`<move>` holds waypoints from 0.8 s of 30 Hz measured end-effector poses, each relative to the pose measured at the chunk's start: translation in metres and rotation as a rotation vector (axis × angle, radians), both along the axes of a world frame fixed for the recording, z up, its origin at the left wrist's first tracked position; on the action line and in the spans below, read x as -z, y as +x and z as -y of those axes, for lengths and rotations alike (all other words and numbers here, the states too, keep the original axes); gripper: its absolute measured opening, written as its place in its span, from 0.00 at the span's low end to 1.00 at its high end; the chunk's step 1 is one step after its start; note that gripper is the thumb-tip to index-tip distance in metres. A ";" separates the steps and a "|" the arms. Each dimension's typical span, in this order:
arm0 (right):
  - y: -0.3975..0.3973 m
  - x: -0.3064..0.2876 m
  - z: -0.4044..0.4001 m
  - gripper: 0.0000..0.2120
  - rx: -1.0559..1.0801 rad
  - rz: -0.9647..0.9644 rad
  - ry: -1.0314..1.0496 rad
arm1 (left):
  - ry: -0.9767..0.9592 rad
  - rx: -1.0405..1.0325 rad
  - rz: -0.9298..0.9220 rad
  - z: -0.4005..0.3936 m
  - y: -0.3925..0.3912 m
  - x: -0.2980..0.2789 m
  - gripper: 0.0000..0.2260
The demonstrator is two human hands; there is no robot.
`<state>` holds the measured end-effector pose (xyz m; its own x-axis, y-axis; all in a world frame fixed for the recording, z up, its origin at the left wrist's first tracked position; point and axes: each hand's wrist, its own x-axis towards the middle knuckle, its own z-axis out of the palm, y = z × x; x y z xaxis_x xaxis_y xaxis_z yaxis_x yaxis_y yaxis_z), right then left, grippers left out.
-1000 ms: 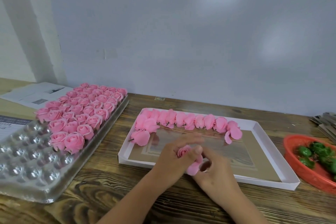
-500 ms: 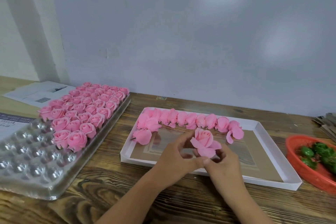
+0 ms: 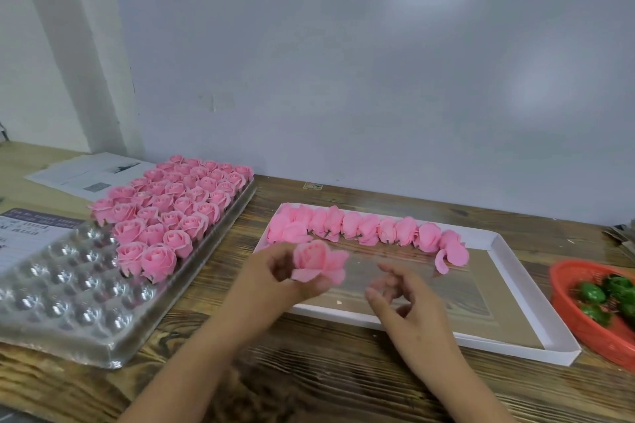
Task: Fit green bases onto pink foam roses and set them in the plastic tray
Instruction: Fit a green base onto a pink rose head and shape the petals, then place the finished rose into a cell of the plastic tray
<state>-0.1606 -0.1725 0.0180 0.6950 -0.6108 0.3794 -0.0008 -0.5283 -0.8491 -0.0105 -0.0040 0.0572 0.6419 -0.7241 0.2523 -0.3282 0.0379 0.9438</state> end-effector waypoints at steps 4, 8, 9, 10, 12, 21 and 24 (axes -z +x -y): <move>-0.001 0.001 0.002 0.16 0.016 0.067 0.009 | 0.092 -0.196 0.009 -0.067 0.025 -0.011 0.18; -0.001 0.002 0.004 0.15 0.023 0.064 0.026 | 0.258 -0.380 0.090 -0.137 0.057 -0.018 0.20; -0.001 0.003 0.005 0.14 0.024 0.060 0.025 | 0.290 -0.405 0.091 -0.152 0.065 -0.020 0.21; -0.001 0.003 0.005 0.14 0.026 0.058 0.020 | 0.317 -0.420 0.081 -0.165 0.074 -0.022 0.21; -0.002 0.003 0.006 0.15 0.032 0.052 0.003 | 0.382 -0.440 0.083 -0.186 0.089 -0.021 0.23; -0.003 0.005 0.008 0.20 0.059 0.036 -0.065 | 0.543 -0.508 0.128 -0.184 0.109 -0.001 0.16; -0.003 0.005 0.010 0.20 0.079 0.031 -0.075 | 0.535 -0.520 0.130 -0.175 0.107 -0.005 0.19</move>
<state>-0.1639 -0.1823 0.0131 0.6332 -0.6322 0.4466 -0.0190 -0.5894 -0.8076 0.0960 0.1708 0.0621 0.9232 -0.3814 0.0486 -0.2889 -0.6049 0.7421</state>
